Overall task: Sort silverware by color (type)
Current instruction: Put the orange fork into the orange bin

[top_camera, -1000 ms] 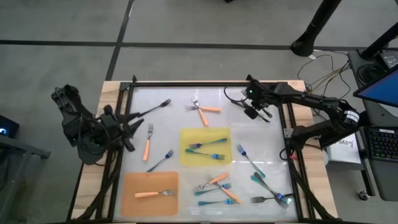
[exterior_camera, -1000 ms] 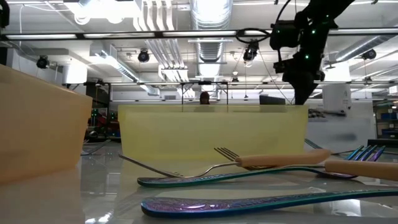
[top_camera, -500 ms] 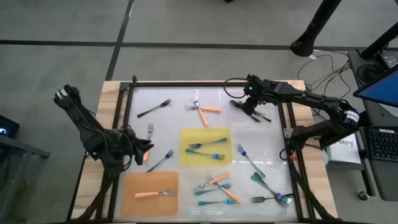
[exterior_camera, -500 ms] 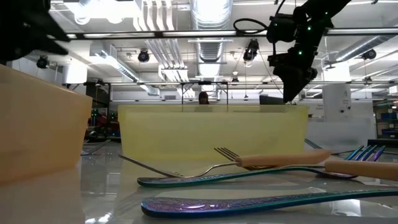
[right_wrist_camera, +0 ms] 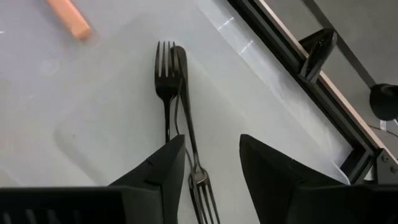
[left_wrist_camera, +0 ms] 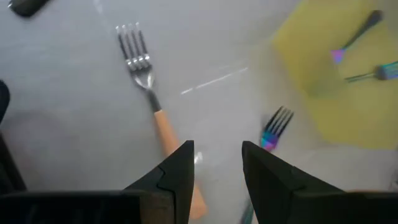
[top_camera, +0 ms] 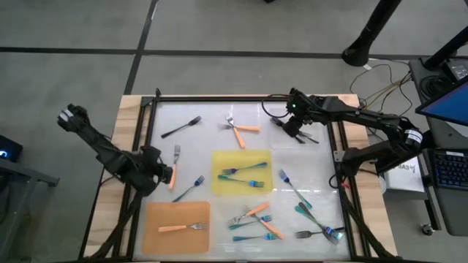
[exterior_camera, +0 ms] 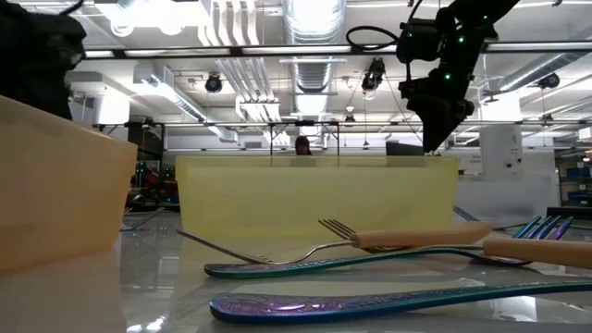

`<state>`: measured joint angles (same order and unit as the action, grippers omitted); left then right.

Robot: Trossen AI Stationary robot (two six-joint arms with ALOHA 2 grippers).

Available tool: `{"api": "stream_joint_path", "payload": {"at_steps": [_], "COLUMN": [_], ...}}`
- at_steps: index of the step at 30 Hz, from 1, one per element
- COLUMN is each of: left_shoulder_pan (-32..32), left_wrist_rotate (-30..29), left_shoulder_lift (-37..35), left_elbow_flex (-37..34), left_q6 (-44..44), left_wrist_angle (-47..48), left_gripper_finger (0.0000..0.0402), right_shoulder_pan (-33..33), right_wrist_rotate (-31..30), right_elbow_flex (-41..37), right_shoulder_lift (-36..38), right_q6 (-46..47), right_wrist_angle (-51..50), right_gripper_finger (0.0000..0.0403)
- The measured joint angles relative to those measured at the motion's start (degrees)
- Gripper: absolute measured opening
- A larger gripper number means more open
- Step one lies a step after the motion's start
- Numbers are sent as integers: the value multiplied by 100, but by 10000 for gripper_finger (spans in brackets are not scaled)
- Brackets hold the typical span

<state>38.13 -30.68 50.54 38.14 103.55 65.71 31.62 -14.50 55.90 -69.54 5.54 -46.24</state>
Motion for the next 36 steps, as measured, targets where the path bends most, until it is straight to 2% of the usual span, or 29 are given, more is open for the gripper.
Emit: {"api": "stream_joint_path", "payload": {"at_steps": [9,13,17,26,36], "left_shoulder_pan": [-1507,-1921,-2021,-2025,-2033], "left_wrist_rotate": [1137,1419,1391,1585,1677], "left_shoulder_lift": [294,558,799,1450,2051], "left_elbow_flex": [4,1,1,-51,-293], "left_q6": [-1227,-1851,-2245,-2256,-2363], "left_wrist_angle": [-136,-195,-250,-462,-1293], "left_gripper_finger": [115,115,115,115,115], "right_shoulder_pan": [0,0,0,0,0], "right_wrist_rotate": [0,0,0,0,0], "right_elbow_flex": [0,0,0,-2,-2], "right_shoulder_lift": [0,0,0,0,0], "right_q6": [0,-9,-13,-2,-3], "right_wrist_angle": [0,-1,-2,-2,-2], "right_gripper_finger": [146,144,146,139,146]}}
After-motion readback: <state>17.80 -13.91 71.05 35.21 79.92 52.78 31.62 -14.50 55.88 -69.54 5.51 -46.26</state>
